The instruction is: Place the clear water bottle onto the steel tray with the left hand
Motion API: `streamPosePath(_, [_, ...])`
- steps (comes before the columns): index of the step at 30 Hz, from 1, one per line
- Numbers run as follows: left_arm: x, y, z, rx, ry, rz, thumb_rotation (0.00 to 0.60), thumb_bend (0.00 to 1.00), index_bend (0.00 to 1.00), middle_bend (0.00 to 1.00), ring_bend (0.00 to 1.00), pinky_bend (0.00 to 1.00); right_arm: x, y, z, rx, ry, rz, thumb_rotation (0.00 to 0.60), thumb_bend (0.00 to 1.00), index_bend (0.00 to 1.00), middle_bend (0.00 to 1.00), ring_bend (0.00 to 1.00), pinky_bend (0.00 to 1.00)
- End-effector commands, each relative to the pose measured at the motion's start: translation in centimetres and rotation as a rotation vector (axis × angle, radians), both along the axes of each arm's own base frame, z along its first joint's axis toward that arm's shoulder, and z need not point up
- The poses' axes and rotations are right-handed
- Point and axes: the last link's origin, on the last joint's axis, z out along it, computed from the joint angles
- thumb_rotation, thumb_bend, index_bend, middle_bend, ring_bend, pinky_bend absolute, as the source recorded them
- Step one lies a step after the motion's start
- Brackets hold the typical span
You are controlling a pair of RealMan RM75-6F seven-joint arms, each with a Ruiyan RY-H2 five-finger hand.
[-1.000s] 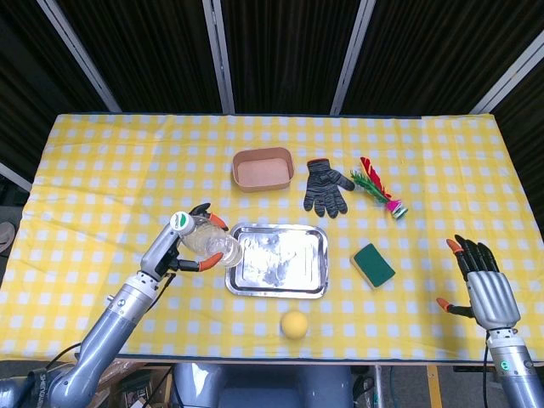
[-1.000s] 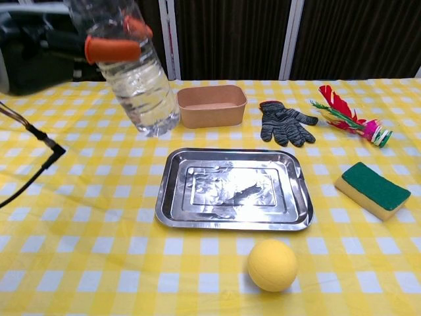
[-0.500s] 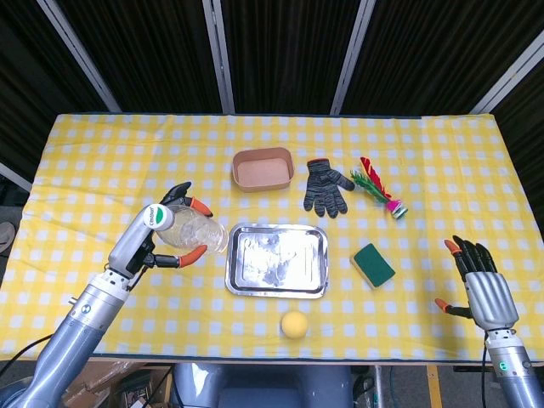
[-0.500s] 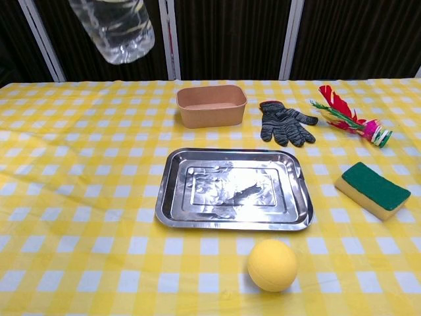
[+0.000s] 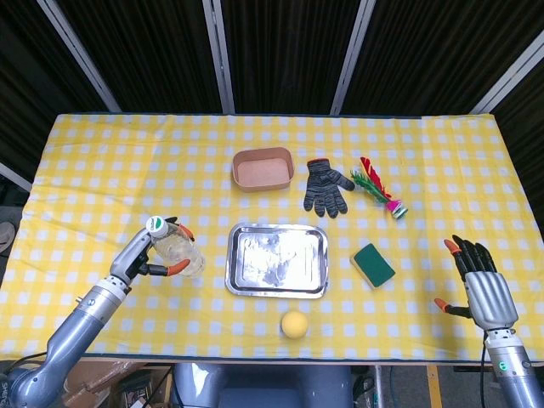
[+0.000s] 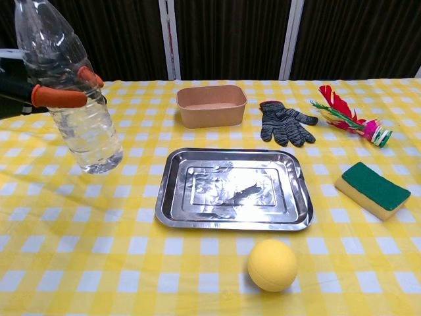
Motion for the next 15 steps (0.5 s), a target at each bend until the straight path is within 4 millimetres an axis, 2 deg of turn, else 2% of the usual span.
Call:
streamPosePath(1, [1.0, -0.4, -0.4, 0.003, -0.023, -0.035, 0.6, 0.47, 0.49, 0.46, 0.0, 0.0, 0.0, 0.0, 0.0, 0.0, -0.002, 0.002, 0.6, 0.05, 0.05, 0.0, 0.0, 0.0])
streamPosePath(3, [2.0, -0.5, 0.0, 0.016, -0.039, -0.055, 0.6, 0.47, 0.49, 0.46, 0.0, 0.0, 0.0, 0.0, 0.0, 0.002, -0.002, 0.002, 0.6, 0.05, 0.05, 0.0, 0.0, 0.0])
streamPosePath(7, [6.3, -0.9, 1.5, 0.058, -0.102, -0.145, 0.6, 0.47, 0.49, 0.46, 0.0, 0.0, 0.1, 0.0, 0.0, 0.004, -0.006, 0.005, 0.6, 0.05, 0.05, 0.0, 0.0, 0.0])
streamPosePath(15, [13.6, -2.1, 2.4, 0.105, -0.191, -0.245, 0.6, 0.47, 0.49, 0.46, 0.0, 0.0, 0.2, 0.1, 0.0, 0.008, -0.009, 0.009, 0.6, 0.05, 0.05, 0.0, 0.0, 0.0])
